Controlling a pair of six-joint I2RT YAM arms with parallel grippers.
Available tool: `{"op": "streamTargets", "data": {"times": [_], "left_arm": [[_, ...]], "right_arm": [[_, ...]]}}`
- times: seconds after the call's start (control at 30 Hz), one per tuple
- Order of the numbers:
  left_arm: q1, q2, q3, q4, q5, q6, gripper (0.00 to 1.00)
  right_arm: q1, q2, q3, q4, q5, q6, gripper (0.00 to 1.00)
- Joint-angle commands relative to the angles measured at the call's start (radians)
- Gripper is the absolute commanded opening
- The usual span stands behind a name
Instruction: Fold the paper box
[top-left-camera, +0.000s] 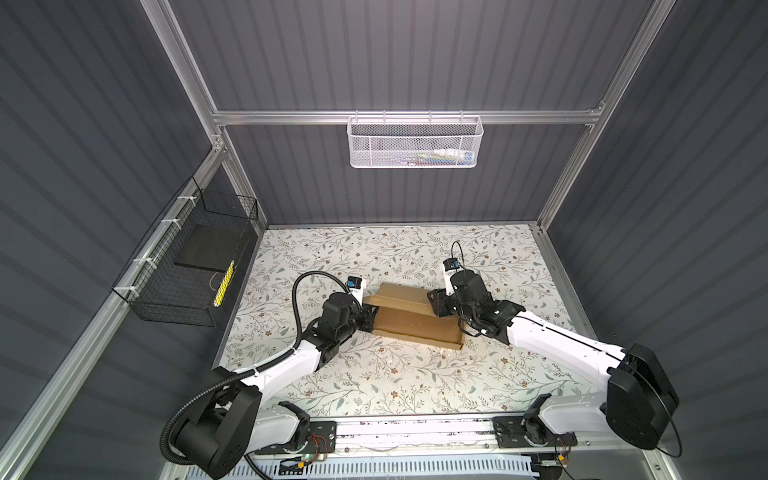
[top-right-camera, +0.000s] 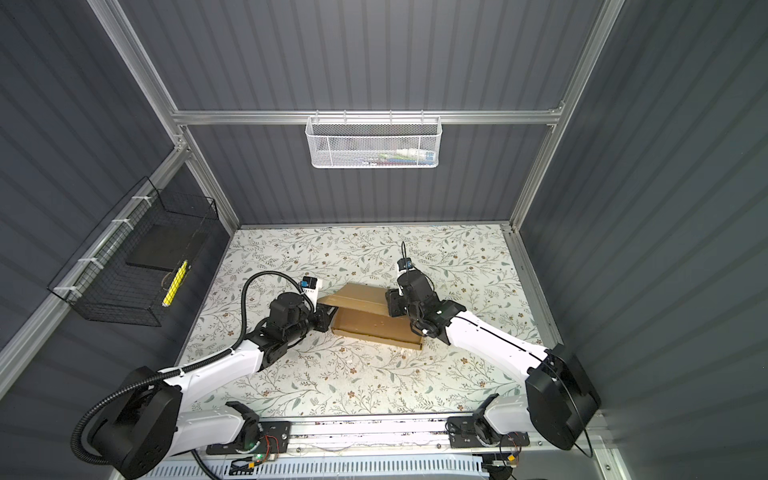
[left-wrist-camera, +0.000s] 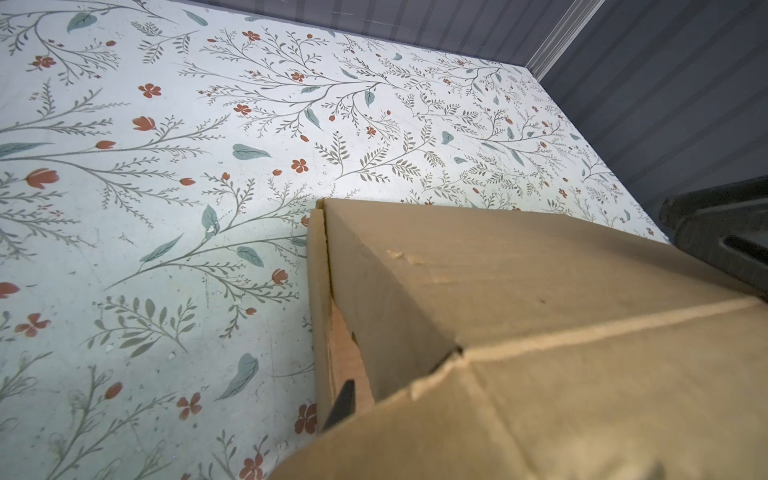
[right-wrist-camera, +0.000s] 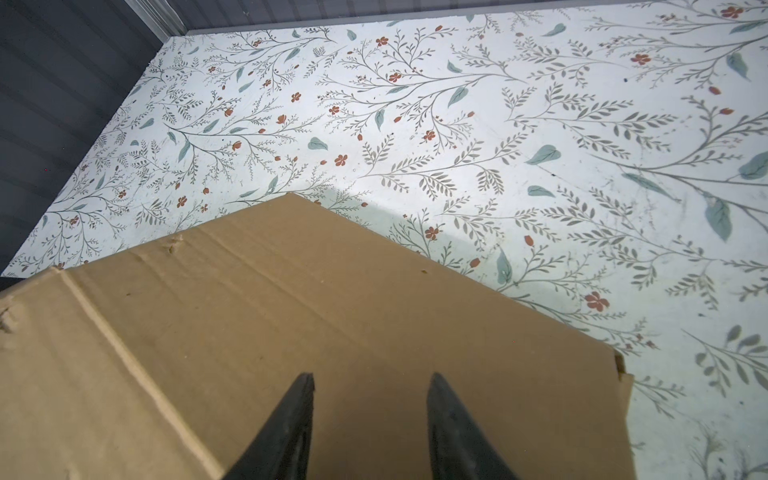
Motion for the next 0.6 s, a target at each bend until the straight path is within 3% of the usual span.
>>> {"op": "streamTargets", "data": {"times": [0.0,0.27,0.57], "left_arm": [[-0.003,-0.028,-0.024,-0.017,-0.008,-0.011,0.32],[-0.003,-0.062,-0.055,-0.028,-0.013,-0.027,0.41],[-0.004,-0.116,-0.083,-0.065,-0.023,-0.039,0.44]], "right_arm": [[0.002,0.009,-0.014,0.022,-0.009,0.013,0.46],[0.002,0.020,-0.024,0.036,-0.018,0.022,0.46],[0.002,0.037,-0.035,0.047,-0.022,0.029,0.45]]}}
